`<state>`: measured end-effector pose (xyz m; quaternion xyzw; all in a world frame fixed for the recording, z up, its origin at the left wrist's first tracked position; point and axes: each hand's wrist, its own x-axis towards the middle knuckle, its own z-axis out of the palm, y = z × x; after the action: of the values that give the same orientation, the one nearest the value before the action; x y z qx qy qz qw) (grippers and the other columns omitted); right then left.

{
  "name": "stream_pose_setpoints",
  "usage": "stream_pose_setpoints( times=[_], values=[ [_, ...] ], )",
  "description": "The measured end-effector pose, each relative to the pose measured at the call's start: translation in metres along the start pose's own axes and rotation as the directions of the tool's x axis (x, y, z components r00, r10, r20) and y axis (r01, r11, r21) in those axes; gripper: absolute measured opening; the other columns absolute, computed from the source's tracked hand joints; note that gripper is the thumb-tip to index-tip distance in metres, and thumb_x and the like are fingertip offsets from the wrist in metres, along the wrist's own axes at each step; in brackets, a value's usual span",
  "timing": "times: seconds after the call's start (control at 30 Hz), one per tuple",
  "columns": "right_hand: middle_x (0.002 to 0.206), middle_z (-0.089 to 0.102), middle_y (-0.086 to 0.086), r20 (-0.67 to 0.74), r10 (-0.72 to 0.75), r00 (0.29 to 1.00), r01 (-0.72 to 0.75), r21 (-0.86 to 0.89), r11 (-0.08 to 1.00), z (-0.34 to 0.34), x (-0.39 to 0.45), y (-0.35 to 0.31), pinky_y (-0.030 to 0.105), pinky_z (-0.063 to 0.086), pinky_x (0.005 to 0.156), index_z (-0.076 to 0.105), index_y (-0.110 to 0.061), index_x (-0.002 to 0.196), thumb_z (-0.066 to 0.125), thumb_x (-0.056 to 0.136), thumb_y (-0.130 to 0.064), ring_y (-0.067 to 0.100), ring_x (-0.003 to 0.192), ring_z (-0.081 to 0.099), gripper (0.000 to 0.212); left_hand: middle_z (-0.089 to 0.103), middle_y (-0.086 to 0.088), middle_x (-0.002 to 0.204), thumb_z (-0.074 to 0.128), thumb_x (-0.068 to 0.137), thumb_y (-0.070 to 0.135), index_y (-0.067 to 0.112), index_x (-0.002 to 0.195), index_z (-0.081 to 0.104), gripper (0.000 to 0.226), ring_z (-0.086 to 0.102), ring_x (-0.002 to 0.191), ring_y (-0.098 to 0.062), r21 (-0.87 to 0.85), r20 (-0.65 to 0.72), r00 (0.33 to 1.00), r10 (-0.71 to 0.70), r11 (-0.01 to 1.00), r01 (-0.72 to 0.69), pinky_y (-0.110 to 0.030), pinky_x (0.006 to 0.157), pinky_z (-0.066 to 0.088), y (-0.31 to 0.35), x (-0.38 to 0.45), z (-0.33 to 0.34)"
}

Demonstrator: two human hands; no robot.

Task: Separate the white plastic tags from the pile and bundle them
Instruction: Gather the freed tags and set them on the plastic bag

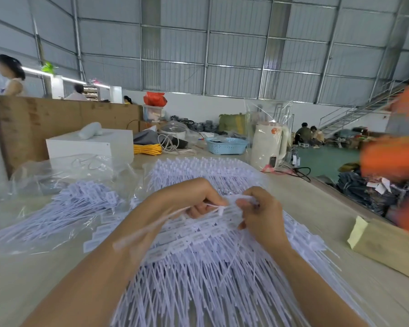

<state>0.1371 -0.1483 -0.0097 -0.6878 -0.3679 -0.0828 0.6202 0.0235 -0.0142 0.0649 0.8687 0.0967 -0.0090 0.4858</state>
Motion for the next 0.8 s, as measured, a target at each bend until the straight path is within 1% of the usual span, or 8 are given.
stream_pose_setpoints(
  times=[0.07,0.13,0.23,0.33,0.43,0.57,0.67,0.8],
  values=[
    [0.054,0.057,0.003,-0.136,0.207,0.969,-0.194,0.107,0.975,-0.024,0.011,0.007,0.031,0.054,0.045,0.058,-0.006,0.074,0.056,0.088,0.006,0.007,0.041,0.058,0.018,0.029,0.007,0.038,0.054,0.092,0.009,0.020,0.037,0.040,0.057,0.020,0.036,-0.009,0.022,-0.007,0.997,0.073,0.997,-0.073,-0.020,0.044,0.019,0.006,-0.006,-0.003],
    [0.056,0.052,0.004,-0.160,0.269,0.950,-0.216,0.286,0.934,-0.043,0.018,0.009,0.029,0.055,0.050,0.058,-0.007,0.075,0.059,0.090,-0.003,0.006,0.042,0.053,0.016,0.032,0.006,0.039,0.056,0.094,0.014,0.016,0.041,0.038,0.055,0.025,0.036,-0.011,0.093,-0.134,0.983,0.124,0.989,-0.112,-0.016,0.043,0.026,0.006,-0.005,-0.006],
    [0.049,0.051,-0.003,-0.063,0.270,0.961,-0.208,0.479,0.853,-0.044,0.018,0.003,0.023,0.054,0.052,0.055,-0.007,0.071,0.059,0.090,-0.007,0.007,0.046,0.052,0.019,0.044,-0.005,0.054,0.053,0.096,0.023,0.008,0.056,0.049,0.044,0.040,0.050,-0.017,0.258,-0.226,0.965,0.132,0.964,-0.072,-0.021,0.059,0.037,-0.003,0.002,0.001],
    [0.050,0.052,-0.003,0.037,0.307,0.951,-0.278,0.538,0.796,-0.038,0.022,-0.008,0.022,0.052,0.050,0.058,-0.004,0.078,0.060,0.089,-0.006,0.007,0.046,0.052,0.011,0.056,-0.012,0.075,0.049,0.095,0.009,-0.002,0.077,0.064,0.025,0.049,0.070,-0.022,0.316,-0.219,0.972,0.085,0.949,-0.012,-0.029,0.069,0.037,-0.011,0.008,0.004],
    [0.060,0.052,0.005,0.194,0.358,0.914,-0.406,0.471,0.783,-0.035,0.031,-0.019,0.019,0.047,0.043,0.058,-0.003,0.079,0.059,0.089,-0.006,0.010,0.045,0.051,0.011,0.056,-0.013,0.084,0.048,0.089,-0.001,-0.007,0.097,0.066,0.021,0.048,0.076,-0.023,0.396,-0.214,0.975,0.055,0.917,0.035,-0.029,0.069,0.033,-0.014,0.014,0.002],
    [0.071,0.056,0.008,0.415,0.430,0.802,-0.569,0.314,0.760,-0.018,0.040,-0.027,0.016,0.045,0.040,0.057,-0.002,0.082,0.059,0.090,-0.008,0.011,0.048,0.054,0.010,0.048,-0.002,0.082,0.049,0.091,0.006,0.004,0.097,0.061,0.014,0.044,0.077,-0.020,0.493,-0.187,0.981,0.055,0.869,0.045,-0.028,0.061,0.030,-0.020,0.019,0.004],
    [0.079,0.060,0.008,0.478,0.417,0.774,-0.563,0.215,0.798,0.003,0.042,-0.029,0.022,0.055,0.055,0.059,-0.005,0.085,0.059,0.091,-0.011,0.013,0.061,0.061,0.009,0.047,0.003,0.087,0.046,0.095,0.015,0.023,0.092,0.051,0.011,0.045,0.085,-0.020,0.562,-0.238,0.966,0.098,0.826,0.055,-0.031,0.073,0.035,-0.026,0.023,0.003],
    [0.099,0.064,0.019,0.511,0.367,0.778,-0.508,0.167,0.845,0.032,0.034,-0.025,0.041,0.055,0.087,0.058,0.003,0.093,0.059,0.092,-0.008,0.030,0.090,0.064,0.011,0.056,-0.001,0.091,0.049,0.091,0.016,0.018,0.090,0.055,0.007,0.054,0.091,-0.025,0.534,-0.387,0.901,0.198,0.844,0.044,-0.033,0.076,0.042,-0.037,0.022,0.003]
  ],
)
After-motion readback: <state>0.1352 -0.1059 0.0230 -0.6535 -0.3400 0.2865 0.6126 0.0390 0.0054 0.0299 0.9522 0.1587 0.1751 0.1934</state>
